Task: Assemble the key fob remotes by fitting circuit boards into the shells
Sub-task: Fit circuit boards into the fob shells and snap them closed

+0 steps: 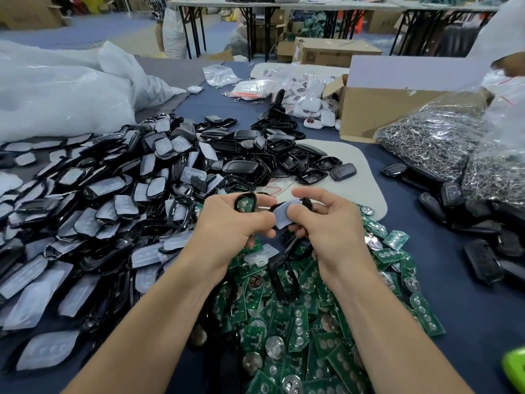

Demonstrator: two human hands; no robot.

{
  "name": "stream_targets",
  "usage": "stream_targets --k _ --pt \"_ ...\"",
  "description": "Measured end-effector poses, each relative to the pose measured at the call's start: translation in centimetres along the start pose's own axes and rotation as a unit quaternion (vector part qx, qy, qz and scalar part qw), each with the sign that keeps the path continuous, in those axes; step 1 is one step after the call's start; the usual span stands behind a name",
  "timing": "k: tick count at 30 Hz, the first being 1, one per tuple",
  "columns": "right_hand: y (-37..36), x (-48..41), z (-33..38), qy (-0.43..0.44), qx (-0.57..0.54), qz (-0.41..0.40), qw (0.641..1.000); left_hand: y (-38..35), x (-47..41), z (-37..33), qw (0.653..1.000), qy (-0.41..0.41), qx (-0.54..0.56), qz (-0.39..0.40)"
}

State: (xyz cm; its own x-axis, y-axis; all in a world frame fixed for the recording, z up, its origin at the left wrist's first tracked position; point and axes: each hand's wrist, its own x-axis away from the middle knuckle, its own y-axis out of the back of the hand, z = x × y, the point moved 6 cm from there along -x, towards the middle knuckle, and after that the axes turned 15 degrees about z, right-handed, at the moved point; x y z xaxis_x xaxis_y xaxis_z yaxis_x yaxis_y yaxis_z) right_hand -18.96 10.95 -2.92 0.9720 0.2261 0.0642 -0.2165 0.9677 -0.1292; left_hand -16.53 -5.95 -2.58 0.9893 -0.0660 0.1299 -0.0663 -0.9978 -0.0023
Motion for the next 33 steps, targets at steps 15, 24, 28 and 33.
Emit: stream_targets --k 15,24,28,33 --pt "-0.8 0.2 -0.6 -0.035 -0.098 0.018 0.994 0.1 0.1 -0.4 0.987 -0.06 -0.122 -0.089" --pt "-1.1 0.0 -0.5 -0.037 -0.129 0.061 0.989 0.3 0.0 -0.5 0.984 -0.064 -0.134 -0.098" --pt "-1.2 0.0 -0.3 -0.022 -0.113 0.07 0.991 0.4 -0.2 -0.3 0.983 -0.067 -0.142 -0.094" --pt "-0.7 0.0 -0.3 -0.025 -0.097 0.058 0.993 0.2 -0.2 -0.4 0.986 -0.069 -0.136 -0.07"
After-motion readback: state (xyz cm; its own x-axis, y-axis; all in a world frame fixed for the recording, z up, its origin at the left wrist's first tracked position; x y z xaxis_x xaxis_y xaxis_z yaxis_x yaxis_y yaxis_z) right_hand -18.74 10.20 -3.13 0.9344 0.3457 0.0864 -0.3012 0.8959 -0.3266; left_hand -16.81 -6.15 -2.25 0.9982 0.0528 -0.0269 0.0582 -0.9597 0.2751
